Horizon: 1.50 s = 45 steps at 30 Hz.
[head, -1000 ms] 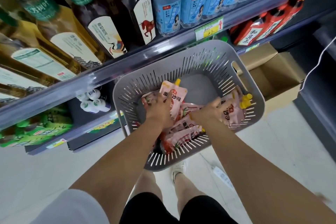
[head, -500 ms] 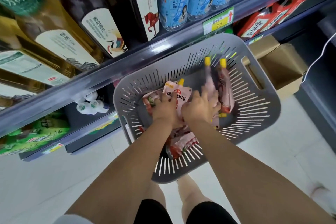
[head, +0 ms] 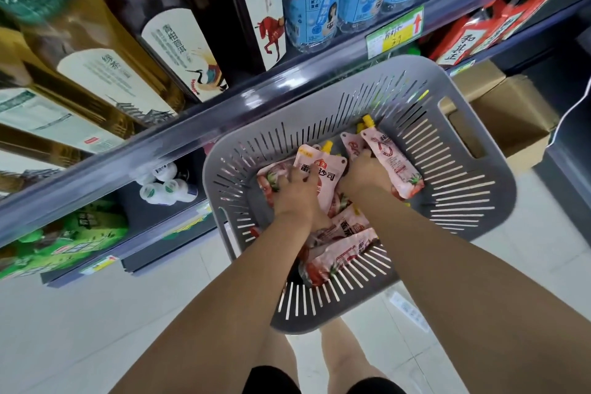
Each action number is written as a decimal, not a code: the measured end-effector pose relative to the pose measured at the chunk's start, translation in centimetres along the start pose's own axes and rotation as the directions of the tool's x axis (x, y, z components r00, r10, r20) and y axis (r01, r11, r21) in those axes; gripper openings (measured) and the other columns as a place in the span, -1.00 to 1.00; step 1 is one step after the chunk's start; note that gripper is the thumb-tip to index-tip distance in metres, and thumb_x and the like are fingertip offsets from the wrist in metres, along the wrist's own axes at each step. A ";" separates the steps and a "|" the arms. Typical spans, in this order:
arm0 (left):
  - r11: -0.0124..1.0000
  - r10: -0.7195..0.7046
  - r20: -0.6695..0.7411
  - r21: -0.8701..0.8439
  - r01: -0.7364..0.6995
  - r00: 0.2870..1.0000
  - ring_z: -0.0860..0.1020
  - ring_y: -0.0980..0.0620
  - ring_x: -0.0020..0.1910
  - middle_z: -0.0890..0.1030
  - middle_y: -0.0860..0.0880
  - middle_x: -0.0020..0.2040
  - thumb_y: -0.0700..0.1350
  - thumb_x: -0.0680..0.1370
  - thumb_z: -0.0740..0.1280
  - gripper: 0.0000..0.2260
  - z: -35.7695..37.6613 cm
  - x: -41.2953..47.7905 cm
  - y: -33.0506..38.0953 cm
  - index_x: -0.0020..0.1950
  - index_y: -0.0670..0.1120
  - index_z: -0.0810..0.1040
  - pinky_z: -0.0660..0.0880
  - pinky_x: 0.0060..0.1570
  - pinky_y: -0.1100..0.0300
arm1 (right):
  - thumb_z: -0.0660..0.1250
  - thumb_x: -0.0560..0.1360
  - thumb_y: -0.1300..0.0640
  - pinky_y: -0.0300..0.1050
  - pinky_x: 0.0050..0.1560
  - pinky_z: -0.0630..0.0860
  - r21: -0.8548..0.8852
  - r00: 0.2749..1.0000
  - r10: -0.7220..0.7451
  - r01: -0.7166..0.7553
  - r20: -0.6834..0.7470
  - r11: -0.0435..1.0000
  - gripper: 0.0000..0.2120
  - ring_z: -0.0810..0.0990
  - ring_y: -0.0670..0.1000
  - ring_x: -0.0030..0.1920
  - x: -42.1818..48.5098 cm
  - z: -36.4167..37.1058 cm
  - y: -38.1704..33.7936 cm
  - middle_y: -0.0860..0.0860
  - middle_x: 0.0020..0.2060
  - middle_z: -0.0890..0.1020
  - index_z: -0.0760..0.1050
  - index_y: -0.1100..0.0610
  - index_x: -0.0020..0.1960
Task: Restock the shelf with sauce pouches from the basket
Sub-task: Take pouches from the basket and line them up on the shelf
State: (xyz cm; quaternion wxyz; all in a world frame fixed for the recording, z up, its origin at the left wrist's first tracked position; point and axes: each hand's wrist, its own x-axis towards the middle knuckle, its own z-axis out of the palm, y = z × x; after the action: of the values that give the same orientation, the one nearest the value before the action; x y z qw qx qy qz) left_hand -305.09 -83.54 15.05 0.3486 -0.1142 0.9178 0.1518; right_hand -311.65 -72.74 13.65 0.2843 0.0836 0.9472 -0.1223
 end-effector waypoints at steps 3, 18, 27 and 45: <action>1.000 0.000 0.001 -0.008 0.000 1.000 0.05 -0.30 0.48 -0.01 -0.15 0.54 0.14 0.34 0.50 0.02 0.0 0.1 -0.1 0.57 0.07 -0.12 0.30 0.33 -0.15 | 0.29 0.54 0.07 0.19 0.29 0.41 -0.114 0.998 0.059 -0.057 0.014 0.992 -0.32 0.38 0.31 0.35 0.4 1.5 -0.4 0.32 0.34 0.37 0.05 0.36 0.47; 0.988 -0.088 0.001 -0.129 0.087 0.996 0.01 -0.23 0.49 0.01 -0.12 0.52 0.13 0.29 0.55 0.05 -0.1 -0.5 0.1 0.56 0.10 -0.09 0.22 0.37 -0.19 | 0.33 0.45 0.31 0.08 0.01 0.60 0.583 0.941 0.146 -0.307 0.307 0.752 -0.79 0.65 0.20 -0.14 -0.9 -6.4 2.5 0.29 -0.14 0.63 0.47 0.32 0.07; 0.965 -0.231 0.016 -0.122 0.231 0.973 0.14 -0.29 0.43 -0.02 -0.19 0.47 0.19 0.30 0.52 0.13 0.5 -0.6 0.7 0.55 -0.03 -0.21 0.34 0.27 -0.13 | 0.36 0.40 -0.21 0.16 0.41 0.21 0.010 0.952 0.163 -0.171 0.260 0.985 0.03 0.11 0.29 0.48 -2.5 -1.2 2.2 0.27 0.49 0.11 -0.22 0.18 0.55; 0.909 -0.311 0.049 -0.278 0.312 0.949 0.21 -0.18 0.42 0.19 -0.19 0.43 0.15 0.14 0.60 0.17 -2.5 -1.8 -1.0 0.52 -0.18 -0.01 0.32 0.33 0.02 | 0.53 0.20 0.00 0.30 0.23 0.43 -0.234 0.908 0.254 -0.181 0.334 0.955 0.23 0.33 0.35 0.36 -1.0 -0.2 -1.1 0.31 0.43 0.19 -0.29 0.32 0.49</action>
State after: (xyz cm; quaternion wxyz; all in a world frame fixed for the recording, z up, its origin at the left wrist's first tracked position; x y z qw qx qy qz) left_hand -304.98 -85.21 17.85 0.3500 -0.3073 0.8562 0.2236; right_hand -311.18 -73.84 14.54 0.4718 0.1365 0.8710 -0.0085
